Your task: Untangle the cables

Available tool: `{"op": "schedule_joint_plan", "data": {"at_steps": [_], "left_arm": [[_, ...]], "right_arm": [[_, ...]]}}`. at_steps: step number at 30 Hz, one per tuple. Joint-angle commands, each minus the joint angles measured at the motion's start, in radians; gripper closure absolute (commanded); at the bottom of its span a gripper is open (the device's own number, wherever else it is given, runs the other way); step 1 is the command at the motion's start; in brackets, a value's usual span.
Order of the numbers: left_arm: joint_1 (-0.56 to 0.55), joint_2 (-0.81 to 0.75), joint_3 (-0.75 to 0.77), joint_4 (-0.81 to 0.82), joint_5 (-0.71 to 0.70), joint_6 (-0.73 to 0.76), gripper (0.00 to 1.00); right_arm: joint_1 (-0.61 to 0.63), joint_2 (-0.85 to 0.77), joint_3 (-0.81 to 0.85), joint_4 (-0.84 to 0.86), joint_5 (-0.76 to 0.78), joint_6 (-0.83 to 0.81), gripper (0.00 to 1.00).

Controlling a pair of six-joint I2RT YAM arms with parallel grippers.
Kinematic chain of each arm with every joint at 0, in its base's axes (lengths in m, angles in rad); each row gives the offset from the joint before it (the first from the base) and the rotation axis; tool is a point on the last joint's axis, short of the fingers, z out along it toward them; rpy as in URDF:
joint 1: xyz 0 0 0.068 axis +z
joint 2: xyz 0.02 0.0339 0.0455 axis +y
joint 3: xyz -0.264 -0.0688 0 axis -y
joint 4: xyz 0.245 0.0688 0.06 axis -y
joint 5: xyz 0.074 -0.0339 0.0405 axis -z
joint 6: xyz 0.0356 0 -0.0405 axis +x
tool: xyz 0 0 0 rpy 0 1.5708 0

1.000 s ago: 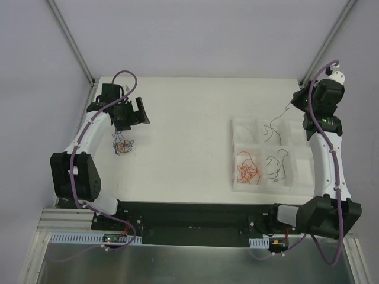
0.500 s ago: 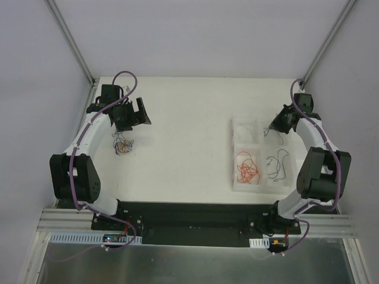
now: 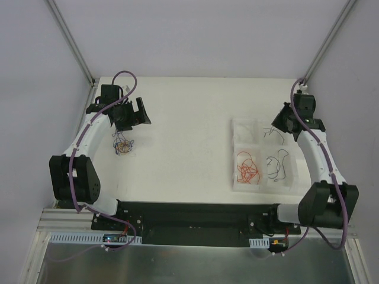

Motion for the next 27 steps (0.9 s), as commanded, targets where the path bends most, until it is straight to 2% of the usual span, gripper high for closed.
{"op": "schedule_joint_plan", "data": {"at_steps": [1, 7, 15, 20, 27], "left_arm": [[-0.007, -0.033, -0.004, 0.017, 0.004, -0.003, 0.04], [-0.007, -0.039, -0.004, 0.017, 0.009, -0.003, 0.04], [-0.007, -0.047, -0.009, 0.018, 0.01, -0.005, 0.04], [-0.008, -0.045, -0.012, 0.018, 0.009, -0.005, 0.04], [-0.007, -0.039, -0.012, 0.02, 0.015, -0.005, 0.04]], "right_arm": [[-0.008, -0.122, -0.049, -0.029, -0.061, 0.065, 1.0], [-0.028, -0.149, -0.121, 0.01, -0.192, 0.209, 1.0], [-0.123, -0.045, -0.131, 0.066, -0.302, 0.358, 0.99], [-0.172, 0.056, -0.083, 0.049, -0.186, 0.277, 1.0], [-0.168, 0.231, 0.063, -0.054, -0.002, 0.134, 1.0]]}}
